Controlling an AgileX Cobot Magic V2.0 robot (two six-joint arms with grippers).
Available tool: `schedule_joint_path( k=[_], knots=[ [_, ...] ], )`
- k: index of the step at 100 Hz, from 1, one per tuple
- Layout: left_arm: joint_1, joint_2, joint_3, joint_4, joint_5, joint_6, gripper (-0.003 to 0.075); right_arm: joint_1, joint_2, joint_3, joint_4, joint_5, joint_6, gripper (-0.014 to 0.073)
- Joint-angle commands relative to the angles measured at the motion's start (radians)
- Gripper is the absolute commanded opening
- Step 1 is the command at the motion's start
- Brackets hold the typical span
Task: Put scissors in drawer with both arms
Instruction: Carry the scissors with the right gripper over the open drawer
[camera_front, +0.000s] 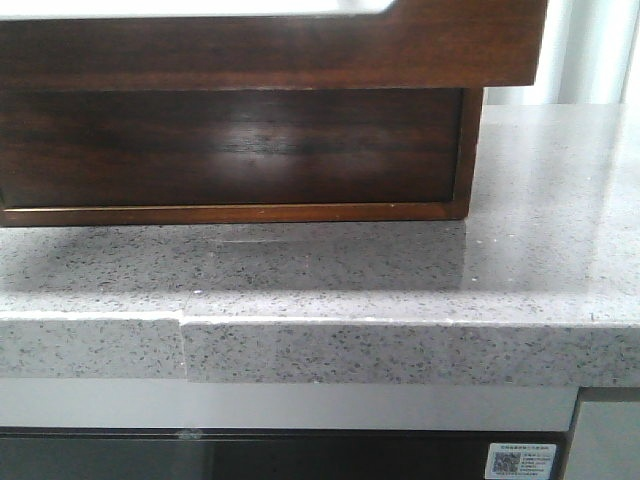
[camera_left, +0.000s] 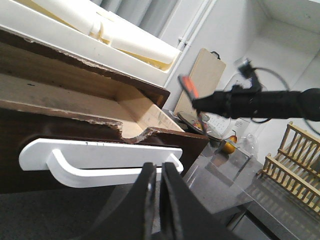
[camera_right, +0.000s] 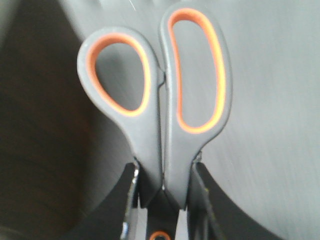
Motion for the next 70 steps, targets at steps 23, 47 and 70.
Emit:
schedule_joint_path(
  k=[23, 47, 70],
  knots=[
    [-0.007, 0.011, -0.033, -0.043, -0.024, 0.004, -0.0019, 0.364, -0.029, -0.304, -0.001, -0.100, -0.361, -0.0071],
    [-0.007, 0.011, -0.033, -0.043, -0.020, 0.004, -0.0019, 0.640, 0.108, -0.325, -0.094, -0.113, -0.653, -0.0073],
    [-0.007, 0.011, -0.033, -0.043, -0.007, 0.004, -0.0019, 0.718, 0.228, -0.325, -0.221, -0.143, -0.653, -0.0073]
  ],
)
